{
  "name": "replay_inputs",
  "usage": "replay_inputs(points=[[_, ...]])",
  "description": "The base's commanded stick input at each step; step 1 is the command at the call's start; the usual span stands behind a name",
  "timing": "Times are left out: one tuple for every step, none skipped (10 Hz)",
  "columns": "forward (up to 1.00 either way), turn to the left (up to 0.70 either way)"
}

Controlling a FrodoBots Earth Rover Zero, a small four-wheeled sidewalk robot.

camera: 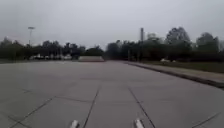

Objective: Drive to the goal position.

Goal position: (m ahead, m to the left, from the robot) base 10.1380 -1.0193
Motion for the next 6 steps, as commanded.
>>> replay_inputs(points=[[1.0, 0.02], [1.0, 0.02], [1.0, 0.02], [1.0, 0.02], [1.0, 0.02], [1.0, 0.02]])
